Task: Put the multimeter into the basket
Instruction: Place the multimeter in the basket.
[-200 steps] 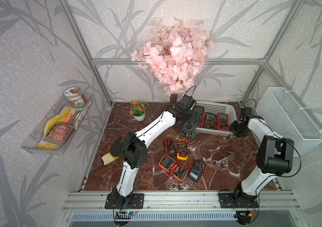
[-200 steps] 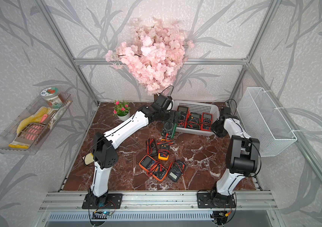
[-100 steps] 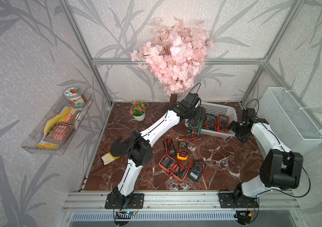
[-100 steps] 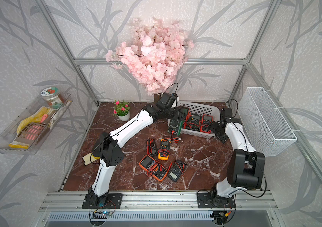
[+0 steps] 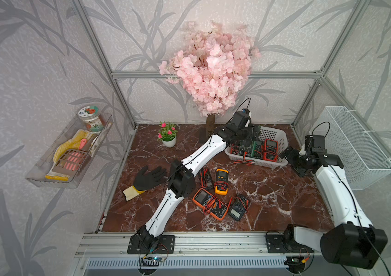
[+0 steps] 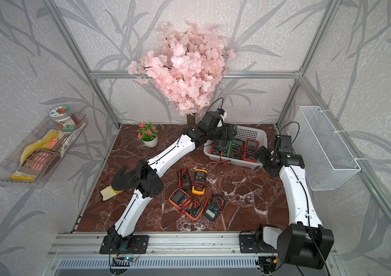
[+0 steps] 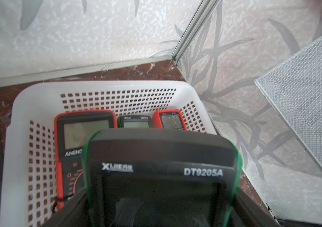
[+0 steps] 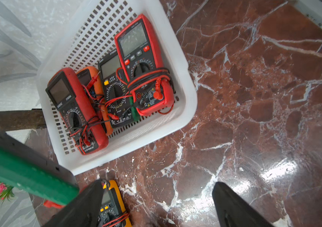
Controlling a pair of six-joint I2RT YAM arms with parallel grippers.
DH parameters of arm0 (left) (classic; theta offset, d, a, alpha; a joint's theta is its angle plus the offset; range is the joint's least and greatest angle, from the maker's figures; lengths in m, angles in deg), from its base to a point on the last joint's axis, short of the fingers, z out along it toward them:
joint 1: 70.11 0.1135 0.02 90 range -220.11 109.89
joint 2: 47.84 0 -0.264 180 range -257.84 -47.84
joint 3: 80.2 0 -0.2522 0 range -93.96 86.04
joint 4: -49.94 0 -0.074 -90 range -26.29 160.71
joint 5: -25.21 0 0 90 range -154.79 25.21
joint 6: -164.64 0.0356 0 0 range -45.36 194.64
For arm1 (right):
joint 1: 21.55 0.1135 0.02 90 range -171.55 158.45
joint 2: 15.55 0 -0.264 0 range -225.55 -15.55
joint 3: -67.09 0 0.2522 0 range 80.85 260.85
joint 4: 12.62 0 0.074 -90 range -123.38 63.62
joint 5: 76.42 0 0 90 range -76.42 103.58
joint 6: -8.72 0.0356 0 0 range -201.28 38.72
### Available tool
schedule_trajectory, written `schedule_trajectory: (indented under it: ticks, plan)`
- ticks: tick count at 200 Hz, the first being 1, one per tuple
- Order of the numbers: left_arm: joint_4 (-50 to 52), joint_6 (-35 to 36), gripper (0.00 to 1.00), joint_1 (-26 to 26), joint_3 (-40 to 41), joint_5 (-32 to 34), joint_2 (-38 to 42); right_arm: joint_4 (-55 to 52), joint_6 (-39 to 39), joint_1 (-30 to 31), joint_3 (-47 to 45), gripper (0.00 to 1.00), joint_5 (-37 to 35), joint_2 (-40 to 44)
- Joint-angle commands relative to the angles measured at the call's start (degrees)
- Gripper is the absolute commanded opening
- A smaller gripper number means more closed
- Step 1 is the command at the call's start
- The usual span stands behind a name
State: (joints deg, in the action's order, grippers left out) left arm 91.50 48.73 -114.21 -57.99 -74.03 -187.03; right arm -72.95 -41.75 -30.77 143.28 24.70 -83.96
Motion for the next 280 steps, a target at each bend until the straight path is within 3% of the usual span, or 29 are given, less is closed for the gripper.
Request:
schedule_trajectory:
  ticks: [1, 85, 200, 257, 280]
  plan:
    - [-10.2, -0.3, 0.54, -0.5, -5.1, 0.5, -2.2, 1.0, 1.0, 0.3, -4.0, 0.92, 3.3, 1.8]
    - [-22.0, 5.7, 0.58, -3.1, -11.4, 8.8, -9.0, 3.2, 1.0, 0.3, -10.6, 0.92, 3.9, 7.4]
    - [-14.3, 7.2, 0.64, -3.4, -11.3, 12.3, -14.5, 3.9, 1.5, 0.3, -12.3, 0.93, 4.2, 8.5]
    - [-12.4, 5.6, 0.84, -3.6, -10.3, 13.1, -15.7, 3.7, 1.3, 0.3, -11.4, 0.92, 3.9, 8.2]
    - [-11.5, 4.5, 0.99, -3.6, -10.0, 13.4, -16.1, 3.6, 1.3, 0.4, -11.0, 0.93, 3.7, 8.0]
